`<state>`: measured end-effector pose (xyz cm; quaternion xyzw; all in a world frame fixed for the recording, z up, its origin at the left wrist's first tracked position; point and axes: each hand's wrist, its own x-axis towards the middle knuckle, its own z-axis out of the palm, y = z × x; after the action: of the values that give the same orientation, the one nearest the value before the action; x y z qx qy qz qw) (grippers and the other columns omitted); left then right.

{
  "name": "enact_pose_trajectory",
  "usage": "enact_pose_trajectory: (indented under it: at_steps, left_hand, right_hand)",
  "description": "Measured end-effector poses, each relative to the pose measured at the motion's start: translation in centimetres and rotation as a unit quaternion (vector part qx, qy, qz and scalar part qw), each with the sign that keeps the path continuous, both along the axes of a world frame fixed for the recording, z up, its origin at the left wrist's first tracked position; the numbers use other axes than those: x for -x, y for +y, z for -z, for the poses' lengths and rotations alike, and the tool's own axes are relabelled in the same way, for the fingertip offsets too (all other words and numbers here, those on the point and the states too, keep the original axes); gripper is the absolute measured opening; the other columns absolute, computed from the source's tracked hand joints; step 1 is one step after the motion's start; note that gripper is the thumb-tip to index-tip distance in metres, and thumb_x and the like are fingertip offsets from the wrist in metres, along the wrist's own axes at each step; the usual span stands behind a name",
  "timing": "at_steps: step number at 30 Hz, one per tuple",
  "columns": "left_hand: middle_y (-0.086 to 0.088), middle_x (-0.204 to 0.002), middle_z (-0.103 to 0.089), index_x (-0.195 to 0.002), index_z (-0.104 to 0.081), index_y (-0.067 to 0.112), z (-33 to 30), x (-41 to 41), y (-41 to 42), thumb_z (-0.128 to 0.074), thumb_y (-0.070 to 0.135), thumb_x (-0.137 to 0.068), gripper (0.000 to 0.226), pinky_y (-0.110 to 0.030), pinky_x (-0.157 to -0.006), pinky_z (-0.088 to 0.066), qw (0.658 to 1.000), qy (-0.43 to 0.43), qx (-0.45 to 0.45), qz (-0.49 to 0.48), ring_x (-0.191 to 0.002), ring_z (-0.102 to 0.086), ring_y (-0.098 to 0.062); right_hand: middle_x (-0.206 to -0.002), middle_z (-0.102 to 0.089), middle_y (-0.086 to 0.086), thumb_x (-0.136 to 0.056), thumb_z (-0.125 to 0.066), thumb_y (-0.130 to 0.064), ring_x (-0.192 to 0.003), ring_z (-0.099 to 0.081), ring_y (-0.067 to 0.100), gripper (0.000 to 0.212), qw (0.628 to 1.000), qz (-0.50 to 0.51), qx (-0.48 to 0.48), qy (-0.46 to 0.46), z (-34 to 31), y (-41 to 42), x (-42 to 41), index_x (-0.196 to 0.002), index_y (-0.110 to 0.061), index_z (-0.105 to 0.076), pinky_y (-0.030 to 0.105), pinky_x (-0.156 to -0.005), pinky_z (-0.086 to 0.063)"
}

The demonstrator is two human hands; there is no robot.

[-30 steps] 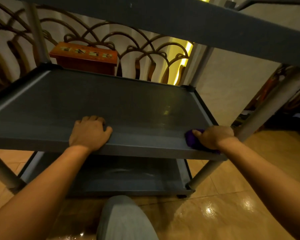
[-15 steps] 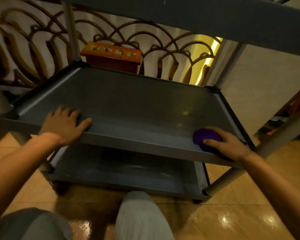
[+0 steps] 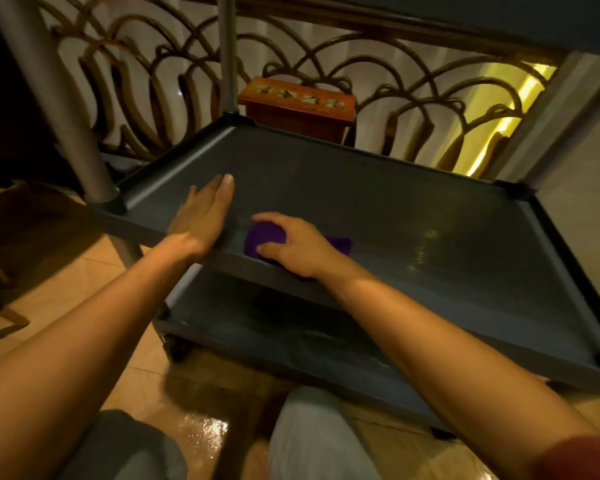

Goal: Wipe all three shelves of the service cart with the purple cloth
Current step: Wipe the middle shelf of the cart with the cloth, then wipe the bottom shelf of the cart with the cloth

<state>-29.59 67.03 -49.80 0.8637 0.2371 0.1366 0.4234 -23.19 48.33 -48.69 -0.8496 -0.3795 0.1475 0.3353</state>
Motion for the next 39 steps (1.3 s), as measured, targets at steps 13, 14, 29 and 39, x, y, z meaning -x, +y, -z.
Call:
enact_pose_trajectory:
  at_steps: [13,14,29,39]
  left_hand:
    - [-0.004,-0.118,-0.071,-0.113,-0.064,0.032,-2.3,6.1,-0.5,-0.051,0.075,-0.082,0.055,-0.044,-0.087,-0.057,0.98,-0.129,0.132,-0.069,-0.104,-0.069,-0.021]
    - [-0.006,-0.11,-0.075,-0.106,-0.068,0.031,-2.8,7.2,-0.7,-0.056,0.078,-0.077,0.057,-0.043,-0.074,-0.062,0.969,-0.113,0.217,-0.025,-0.096,-0.074,-0.024]
    - [0.011,-0.095,-0.078,-0.103,-0.07,0.029,3.8,12.9,-3.0,-0.08,0.04,-0.078,0.029,-0.025,-0.069,-0.061,0.959,-0.09,0.268,-0.03,-0.089,-0.074,-0.008]
    - [-0.001,-0.098,-0.079,-0.105,-0.072,0.025,12.8,9.4,-6.1,-0.08,0.028,-0.082,0.025,-0.024,-0.075,-0.06,0.952,0.023,0.297,0.067,-0.092,-0.074,-0.013]
  right_hand:
    - [-0.131,-0.066,-0.002,-0.083,-0.07,-0.013,-0.12,-0.06,0.013,0.05,0.968,0.002,-0.228,-0.106,-2.5,3.4,3.4,-0.131,-0.022,-0.061,0.028,-0.103,-0.049]
    - [-0.131,-0.065,-0.002,-0.081,-0.071,-0.013,-0.12,-0.06,0.012,0.053,0.962,-0.027,-0.243,-0.122,-2.8,3.1,4.3,-0.132,-0.022,-0.06,0.027,-0.102,-0.05]
    - [-0.141,-0.053,-0.002,-0.093,-0.066,-0.028,-0.134,-0.049,0.014,0.045,0.943,0.058,-0.316,-0.08,8.6,-0.9,12.2,-0.135,-0.018,-0.054,0.033,-0.112,-0.043]
    - [-0.125,-0.063,-0.016,-0.078,-0.076,-0.055,-0.119,-0.062,0.009,0.045,0.908,0.193,-0.211,0.307,17.1,-4.4,10.1,-0.119,-0.05,-0.057,0.027,-0.096,-0.055]
